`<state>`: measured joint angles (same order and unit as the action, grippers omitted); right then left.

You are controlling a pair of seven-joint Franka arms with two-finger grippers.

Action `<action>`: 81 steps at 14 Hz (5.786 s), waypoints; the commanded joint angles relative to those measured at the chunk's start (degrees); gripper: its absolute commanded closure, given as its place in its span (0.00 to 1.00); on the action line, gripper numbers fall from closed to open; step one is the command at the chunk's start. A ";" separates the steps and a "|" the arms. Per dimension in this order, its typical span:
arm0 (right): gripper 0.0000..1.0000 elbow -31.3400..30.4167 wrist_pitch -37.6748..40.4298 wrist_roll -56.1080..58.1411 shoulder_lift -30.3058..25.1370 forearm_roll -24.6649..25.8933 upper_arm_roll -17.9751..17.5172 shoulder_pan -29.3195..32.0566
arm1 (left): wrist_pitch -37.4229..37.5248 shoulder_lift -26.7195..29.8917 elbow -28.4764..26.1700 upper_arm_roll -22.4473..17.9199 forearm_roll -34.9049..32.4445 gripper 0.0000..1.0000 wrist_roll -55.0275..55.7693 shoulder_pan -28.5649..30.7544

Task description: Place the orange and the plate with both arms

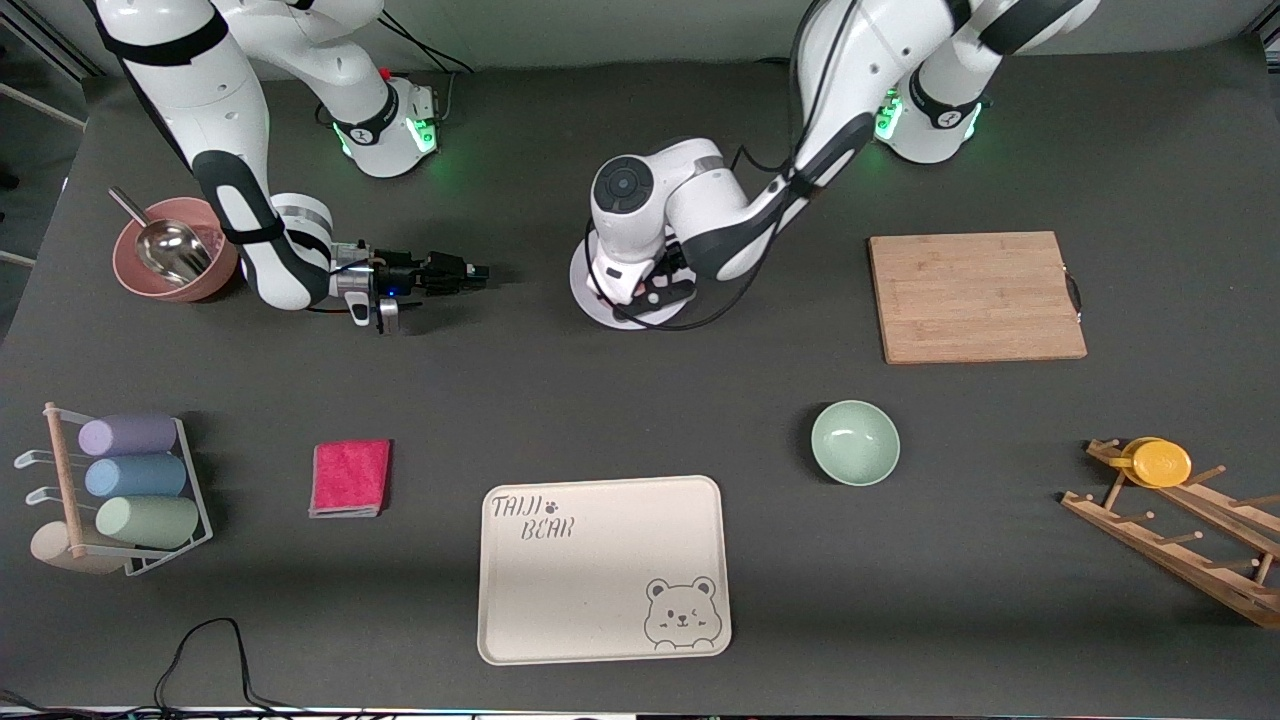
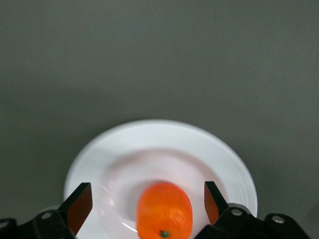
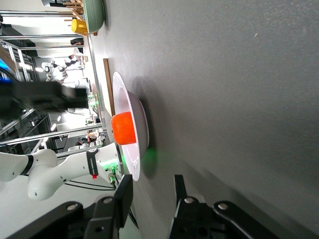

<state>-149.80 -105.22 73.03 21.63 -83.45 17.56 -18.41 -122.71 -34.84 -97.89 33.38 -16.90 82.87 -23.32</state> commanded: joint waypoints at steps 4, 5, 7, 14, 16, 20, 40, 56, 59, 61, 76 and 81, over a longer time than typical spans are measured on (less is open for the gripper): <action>0.60 2.14 1.07 4.66 4.56 -2.77 0.20 -0.39 | 17.29 15.66 0.50 0.02 8.71 0.00 -26.20 18.01; 0.60 2.23 1.07 4.66 4.47 -2.77 0.20 -0.40 | 20.38 17.51 1.12 0.10 9.34 0.00 -32.27 22.57; 0.60 2.49 1.07 4.66 4.39 -2.77 0.02 -0.48 | 22.86 20.41 2.00 0.11 9.52 0.00 -43.61 31.36; 0.60 4.25 0.28 5.28 4.65 -13.64 -1.39 -9.07 | 23.40 26.75 2.27 -0.42 10.84 0.00 -61.14 50.38; 0.60 4.86 -0.86 5.28 5.00 -18.74 -1.39 -13.64 | 23.66 26.93 2.18 -0.51 10.84 0.00 -61.25 50.83; 0.60 7.06 -2.71 5.28 6.67 -26.66 -1.39 -20.77 | 23.31 26.93 2.27 -2.97 10.84 0.00 -63.69 51.18; 1.00 9.70 -0.44 6.16 5.28 -32.39 -1.48 -23.86 | 35.88 44.05 -4.48 -20.92 16.02 0.00 -84.54 38.24; 1.00 32.42 0.63 -22.92 1.99 -19.12 2.22 -13.68 | 30.34 49.96 -13.73 -34.52 15.23 0.00 -82.52 23.59; 1.00 45.60 0.98 -26.96 9.98 -19.38 2.22 -10.78 | 30.08 49.87 -13.81 -34.44 15.23 0.00 -82.43 23.50; 1.00 55.18 0.98 -31.17 15.87 -20.08 2.04 -8.84 | 29.99 49.87 -13.73 -34.44 15.23 0.00 -82.60 23.59; 1.00 83.88 -2.27 -34.64 41.81 -26.93 1.69 -4.53 | 28.41 49.08 -13.81 -34.44 15.32 0.00 -82.78 23.50; 1.00 84.23 -2.45 -27.43 46.39 -29.31 1.60 -4.53 | 28.23 48.64 -13.81 -34.44 15.32 0.00 -83.04 23.50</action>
<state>-68.61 -107.86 42.94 65.69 -111.37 19.71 -23.77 -93.43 13.81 -111.29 -0.33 -1.64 -0.36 1.25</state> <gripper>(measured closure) 0.965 0.000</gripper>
